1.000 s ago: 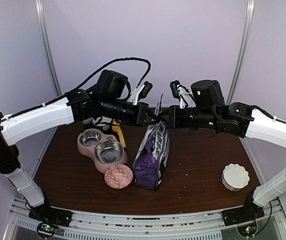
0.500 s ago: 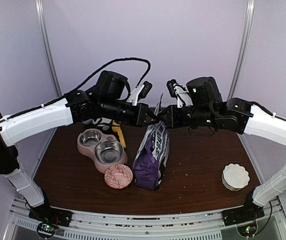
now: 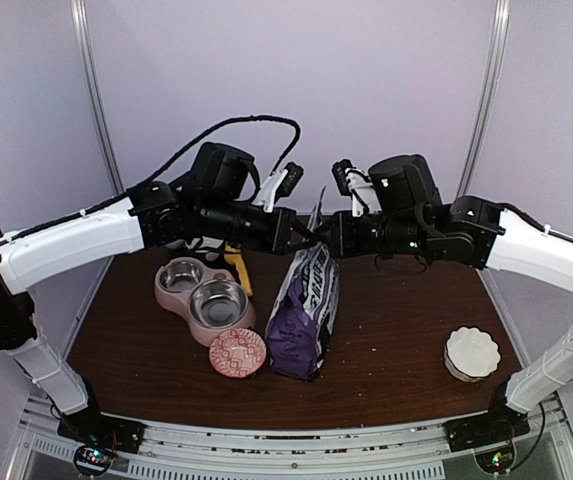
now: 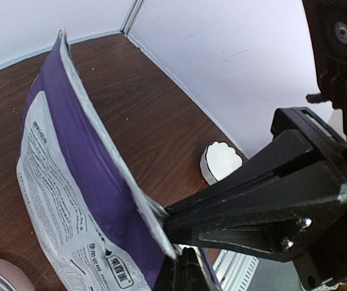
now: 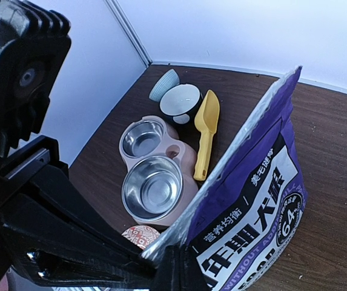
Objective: Serve the pet food
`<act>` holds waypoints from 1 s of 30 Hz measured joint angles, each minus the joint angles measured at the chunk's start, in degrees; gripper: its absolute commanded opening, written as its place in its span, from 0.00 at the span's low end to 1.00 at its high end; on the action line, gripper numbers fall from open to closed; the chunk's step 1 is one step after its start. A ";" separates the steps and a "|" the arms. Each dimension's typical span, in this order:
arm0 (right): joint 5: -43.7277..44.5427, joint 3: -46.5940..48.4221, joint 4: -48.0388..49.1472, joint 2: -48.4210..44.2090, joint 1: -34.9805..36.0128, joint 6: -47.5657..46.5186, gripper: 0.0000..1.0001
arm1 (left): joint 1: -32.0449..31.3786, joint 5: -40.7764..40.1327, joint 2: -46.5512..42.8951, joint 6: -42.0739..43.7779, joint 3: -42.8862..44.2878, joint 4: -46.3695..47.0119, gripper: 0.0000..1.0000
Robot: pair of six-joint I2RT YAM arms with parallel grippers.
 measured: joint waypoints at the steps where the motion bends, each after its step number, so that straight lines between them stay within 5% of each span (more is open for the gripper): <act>1: 0.07 0.00 0.04 0.00 0.00 0.11 0.00 | -0.02 -0.04 -0.11 0.00 -0.04 -0.02 0.00; 30: 1.84 -1.01 1.05 0.07 0.37 3.72 0.00 | -0.17 -1.84 -0.76 1.27 -0.28 -0.35 0.00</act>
